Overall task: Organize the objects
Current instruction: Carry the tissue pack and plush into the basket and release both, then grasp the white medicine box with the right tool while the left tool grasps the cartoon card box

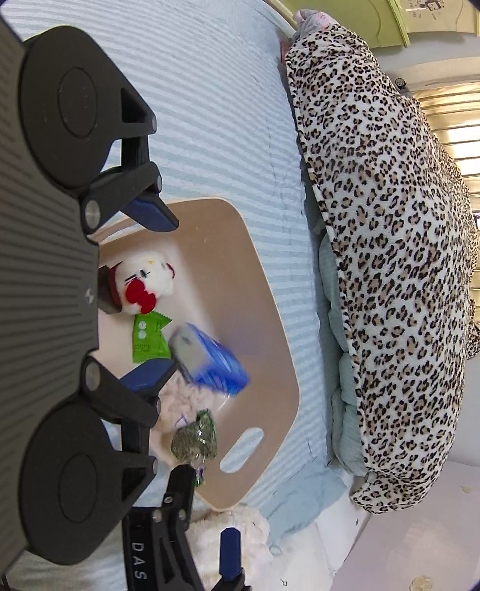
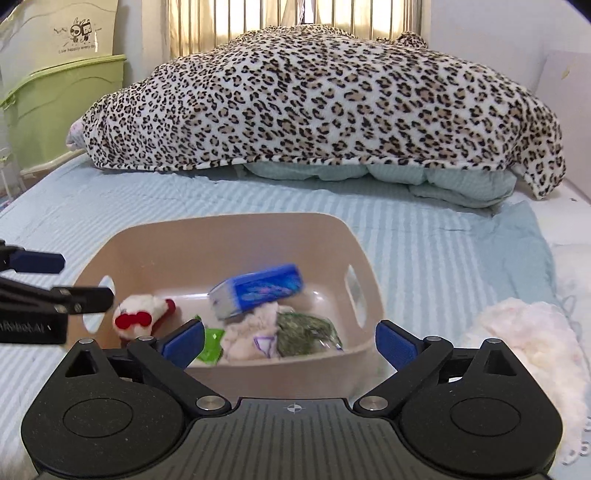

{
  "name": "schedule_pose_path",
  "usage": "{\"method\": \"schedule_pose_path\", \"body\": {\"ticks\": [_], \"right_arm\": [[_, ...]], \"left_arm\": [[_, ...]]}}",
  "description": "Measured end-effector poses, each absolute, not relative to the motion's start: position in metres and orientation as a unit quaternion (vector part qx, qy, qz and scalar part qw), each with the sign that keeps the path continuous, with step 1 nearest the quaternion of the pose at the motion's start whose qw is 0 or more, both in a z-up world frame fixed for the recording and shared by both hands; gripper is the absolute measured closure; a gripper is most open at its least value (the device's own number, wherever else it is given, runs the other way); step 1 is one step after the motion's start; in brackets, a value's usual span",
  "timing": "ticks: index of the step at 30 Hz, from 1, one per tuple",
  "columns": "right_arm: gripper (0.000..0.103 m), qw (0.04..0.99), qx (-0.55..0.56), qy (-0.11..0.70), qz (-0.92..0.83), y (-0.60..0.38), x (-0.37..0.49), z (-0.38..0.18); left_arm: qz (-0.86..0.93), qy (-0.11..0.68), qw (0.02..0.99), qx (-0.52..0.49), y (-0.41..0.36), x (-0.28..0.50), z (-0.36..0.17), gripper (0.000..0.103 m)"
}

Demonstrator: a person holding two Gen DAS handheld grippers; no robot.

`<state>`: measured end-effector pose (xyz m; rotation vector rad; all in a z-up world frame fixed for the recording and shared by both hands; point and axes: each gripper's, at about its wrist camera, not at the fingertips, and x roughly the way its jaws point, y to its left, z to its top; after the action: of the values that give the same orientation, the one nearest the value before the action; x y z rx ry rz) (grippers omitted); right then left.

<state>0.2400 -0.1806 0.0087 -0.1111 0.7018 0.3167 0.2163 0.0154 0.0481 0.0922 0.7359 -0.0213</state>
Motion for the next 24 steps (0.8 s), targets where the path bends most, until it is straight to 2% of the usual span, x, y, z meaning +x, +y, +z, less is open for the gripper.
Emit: {"method": "schedule_pose_path", "body": {"ticks": [13, 24], "right_arm": [[0.002, 0.910, -0.067, 0.379, 0.154, -0.202, 0.183, 0.009], [0.003, 0.896, -0.039, 0.425, 0.122, -0.226, 0.166, -0.027]], "left_arm": [[-0.012, 0.377, 0.924, 0.058, -0.005, 0.171, 0.040, 0.024], [-0.027, 0.428, 0.901, 0.063, -0.028, 0.163, -0.005, 0.024]]}}
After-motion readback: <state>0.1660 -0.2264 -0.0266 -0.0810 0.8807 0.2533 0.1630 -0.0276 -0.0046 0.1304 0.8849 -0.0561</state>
